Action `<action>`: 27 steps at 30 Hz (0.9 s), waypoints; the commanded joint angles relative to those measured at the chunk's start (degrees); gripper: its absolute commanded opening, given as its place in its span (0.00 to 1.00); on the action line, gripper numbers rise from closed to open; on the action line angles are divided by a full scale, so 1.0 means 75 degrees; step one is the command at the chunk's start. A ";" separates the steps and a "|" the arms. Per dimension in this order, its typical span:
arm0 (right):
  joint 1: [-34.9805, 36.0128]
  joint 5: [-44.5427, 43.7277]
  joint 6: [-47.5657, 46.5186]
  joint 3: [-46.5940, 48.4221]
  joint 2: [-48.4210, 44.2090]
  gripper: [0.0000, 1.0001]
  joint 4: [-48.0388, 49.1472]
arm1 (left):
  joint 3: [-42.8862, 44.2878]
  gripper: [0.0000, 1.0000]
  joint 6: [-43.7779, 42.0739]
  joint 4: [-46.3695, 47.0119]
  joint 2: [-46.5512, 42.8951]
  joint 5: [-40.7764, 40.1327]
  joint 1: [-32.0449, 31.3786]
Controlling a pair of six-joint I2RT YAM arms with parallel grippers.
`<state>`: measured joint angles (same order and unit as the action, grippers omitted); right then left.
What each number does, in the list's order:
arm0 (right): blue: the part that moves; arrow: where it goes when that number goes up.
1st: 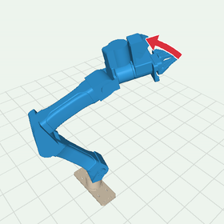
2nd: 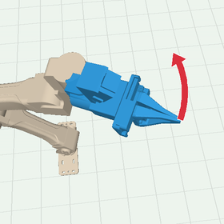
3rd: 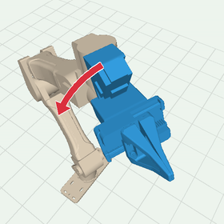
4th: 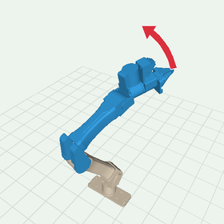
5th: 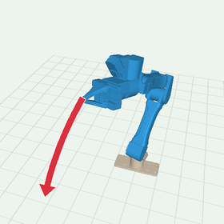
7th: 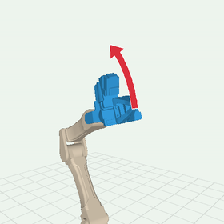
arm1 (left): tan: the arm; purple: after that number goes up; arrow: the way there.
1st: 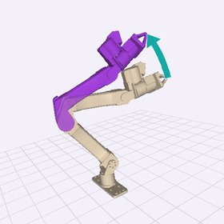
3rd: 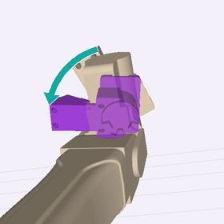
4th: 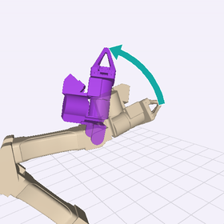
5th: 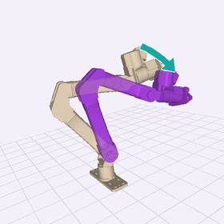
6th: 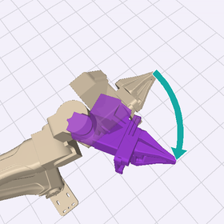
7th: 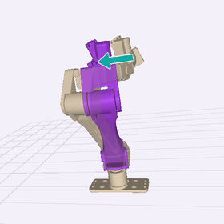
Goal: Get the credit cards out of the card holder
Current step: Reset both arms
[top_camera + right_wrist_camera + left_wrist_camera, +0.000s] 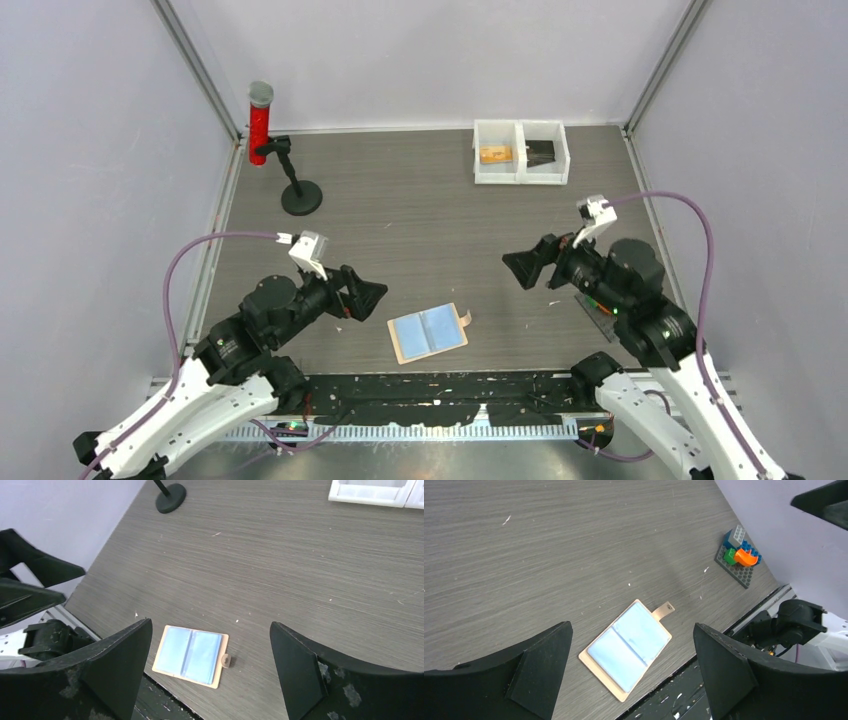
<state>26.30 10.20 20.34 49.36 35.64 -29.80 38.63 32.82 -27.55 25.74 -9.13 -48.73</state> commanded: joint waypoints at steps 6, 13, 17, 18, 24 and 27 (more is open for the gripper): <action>0.0043 0.0874 0.1074 -0.1874 -0.1056 0.99 0.0878 | -0.1360 0.76 0.0672 0.0970 0.0625 0.0376 0.0030; 0.0575 0.0827 0.1860 -0.3055 -0.0346 0.77 0.1681 | -0.2972 0.38 0.1407 0.3041 0.1678 0.1158 0.0029; 0.1273 0.0306 0.1993 -0.3275 0.0319 0.75 0.2079 | -0.3445 0.29 0.1666 0.4257 0.2510 0.1642 0.0029; 0.1414 0.0197 0.2055 -0.3318 0.0456 0.74 0.2189 | -0.3449 0.25 0.1679 0.4416 0.2749 0.1778 0.0029; 0.3144 -0.0584 0.2686 -0.3282 0.2054 0.71 0.3479 | -0.3390 0.12 0.1697 0.4858 0.3670 0.2312 0.0017; 0.3592 -0.0888 0.2853 -0.3145 0.2829 0.70 0.4025 | -0.3393 0.09 0.1673 0.4819 0.3828 0.2313 0.0017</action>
<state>49.52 8.62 38.26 24.36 51.40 -9.26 12.53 44.95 3.29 53.43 6.04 -48.69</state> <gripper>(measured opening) 0.709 0.112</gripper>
